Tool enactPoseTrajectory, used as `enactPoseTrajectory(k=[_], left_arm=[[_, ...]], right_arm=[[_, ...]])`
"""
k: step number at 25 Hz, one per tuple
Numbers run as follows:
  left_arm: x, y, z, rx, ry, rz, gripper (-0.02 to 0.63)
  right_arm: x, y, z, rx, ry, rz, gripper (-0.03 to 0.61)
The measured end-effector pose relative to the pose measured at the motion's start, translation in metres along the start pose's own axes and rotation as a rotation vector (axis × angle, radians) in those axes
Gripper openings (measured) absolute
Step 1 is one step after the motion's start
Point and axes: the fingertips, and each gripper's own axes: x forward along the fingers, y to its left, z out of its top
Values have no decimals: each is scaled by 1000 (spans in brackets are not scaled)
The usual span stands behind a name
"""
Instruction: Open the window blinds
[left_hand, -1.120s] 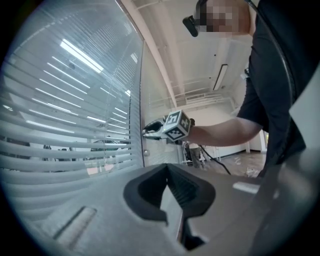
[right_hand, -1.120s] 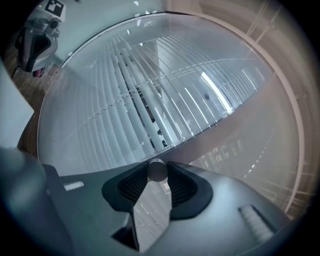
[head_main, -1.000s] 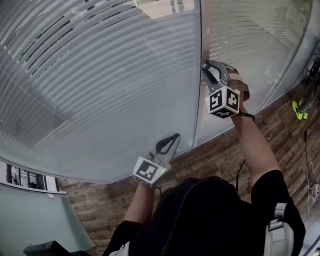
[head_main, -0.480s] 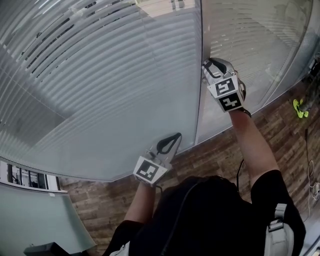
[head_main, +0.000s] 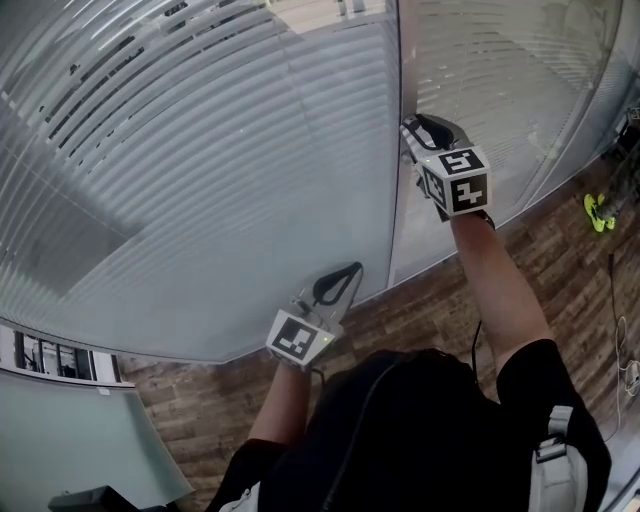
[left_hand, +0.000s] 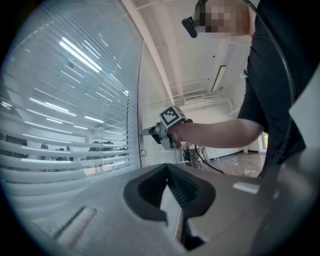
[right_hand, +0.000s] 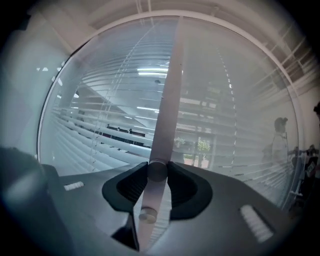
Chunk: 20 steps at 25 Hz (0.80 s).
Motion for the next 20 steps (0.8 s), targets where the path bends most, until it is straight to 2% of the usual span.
enactPoseTrajectory(k=[2,5,7,12,20], left_arm=[[1,0,0,-2,-2,-1,3],[1,2,-6,27,-34,2,5],[2,0,-6,15,-26,-1,5],[4,-6,-7,3,-21,-15,5],[3,-7,-6,-13,-18,-10,4]], right_arm=[[0,0,1,60,-9,6,127],[-1,0,1,106,-15,2,127],[-1,-1,1,139,-19,0,127],[-2,-2,3,317,-46,29,127],[-2,-5,2,523,-81,46,127]])
